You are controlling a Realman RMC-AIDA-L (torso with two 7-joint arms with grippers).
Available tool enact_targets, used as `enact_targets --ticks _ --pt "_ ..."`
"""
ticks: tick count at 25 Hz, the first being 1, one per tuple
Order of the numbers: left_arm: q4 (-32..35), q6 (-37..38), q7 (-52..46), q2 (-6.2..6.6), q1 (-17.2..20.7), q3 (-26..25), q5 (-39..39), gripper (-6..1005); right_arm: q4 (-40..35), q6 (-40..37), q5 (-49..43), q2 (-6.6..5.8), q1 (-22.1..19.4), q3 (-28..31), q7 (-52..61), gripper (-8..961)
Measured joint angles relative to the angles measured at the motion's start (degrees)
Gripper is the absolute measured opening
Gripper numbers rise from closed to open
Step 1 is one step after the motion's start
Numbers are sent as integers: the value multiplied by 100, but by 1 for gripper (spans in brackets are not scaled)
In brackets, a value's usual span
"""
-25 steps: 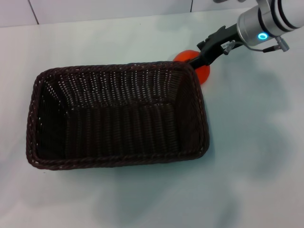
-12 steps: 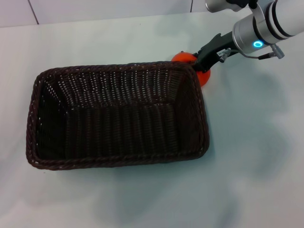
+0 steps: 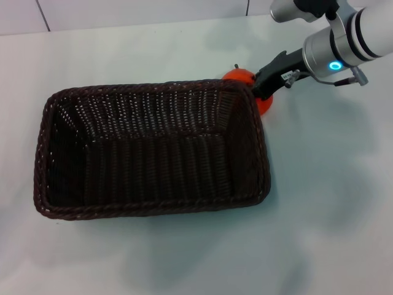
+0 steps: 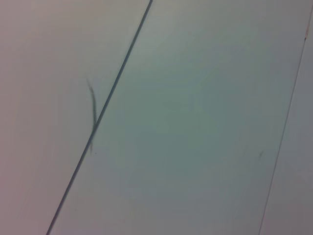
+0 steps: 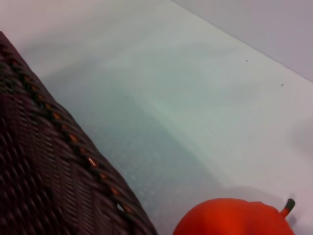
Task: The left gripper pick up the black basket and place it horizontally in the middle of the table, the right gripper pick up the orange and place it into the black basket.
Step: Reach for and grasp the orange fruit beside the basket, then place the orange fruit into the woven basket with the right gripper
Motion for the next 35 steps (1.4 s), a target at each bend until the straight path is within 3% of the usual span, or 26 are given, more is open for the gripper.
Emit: enact_targets --ticks 9,13,16,21,24,28,35 --pt "0 122 -39 -6 38 0 0 647 -86 15 462 -78 -260 80 -70 127" --pt "1 170 -92 -6 56 -3 2 646 -145 -18 1024 -178 -462 572 -288 94" --pt "1 233 -131 -6 71 -17 4 646 -340 -119 1699 -171 -707 878 -540 70" --pt "23 355 -179 -1 132 -56 4 645 -661 -775 3657 -45 -1251 998 -1342 70" --pt "26 367 -180 1 147 -60 3 645 -650 -1637 4383 -25 -1309 911 -1803 71" --pt "20 367 -179 2 149 -62 2 645 -679 -2710 4446 64 -1083 642 -1934 71" --pt "11 376 -179 2 137 -89 -61 644 -609 -2933 4385 95 -820 -411 -1899 121"
